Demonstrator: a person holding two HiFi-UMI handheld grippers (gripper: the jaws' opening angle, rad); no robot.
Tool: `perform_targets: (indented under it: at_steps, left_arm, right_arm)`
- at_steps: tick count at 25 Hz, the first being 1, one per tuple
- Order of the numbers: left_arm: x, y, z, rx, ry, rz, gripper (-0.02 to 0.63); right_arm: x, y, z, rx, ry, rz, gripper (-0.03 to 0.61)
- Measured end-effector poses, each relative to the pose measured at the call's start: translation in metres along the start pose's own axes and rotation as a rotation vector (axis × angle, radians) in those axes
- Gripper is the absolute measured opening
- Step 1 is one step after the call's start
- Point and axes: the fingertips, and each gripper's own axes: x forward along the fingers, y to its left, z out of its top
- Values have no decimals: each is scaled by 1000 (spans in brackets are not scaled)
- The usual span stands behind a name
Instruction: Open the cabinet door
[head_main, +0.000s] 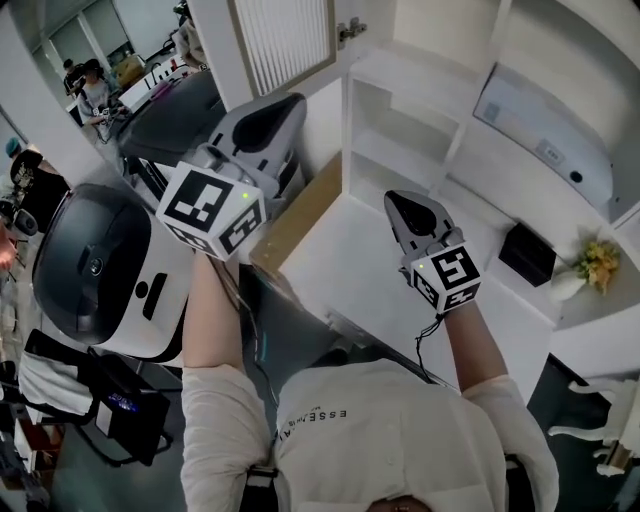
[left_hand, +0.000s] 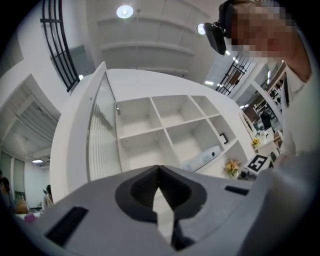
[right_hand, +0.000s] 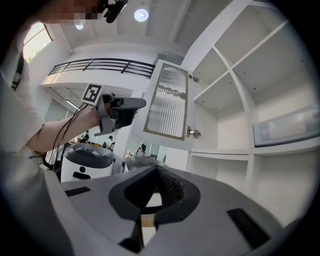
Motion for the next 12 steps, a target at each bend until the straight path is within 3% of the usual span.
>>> perform_targets:
  at_steps: [12]
  left_arm:
    - [21, -112, -113, -232, 48, -182, 3]
  right_arm:
    - [-46, -43, -14, 50, -31, -171, 14]
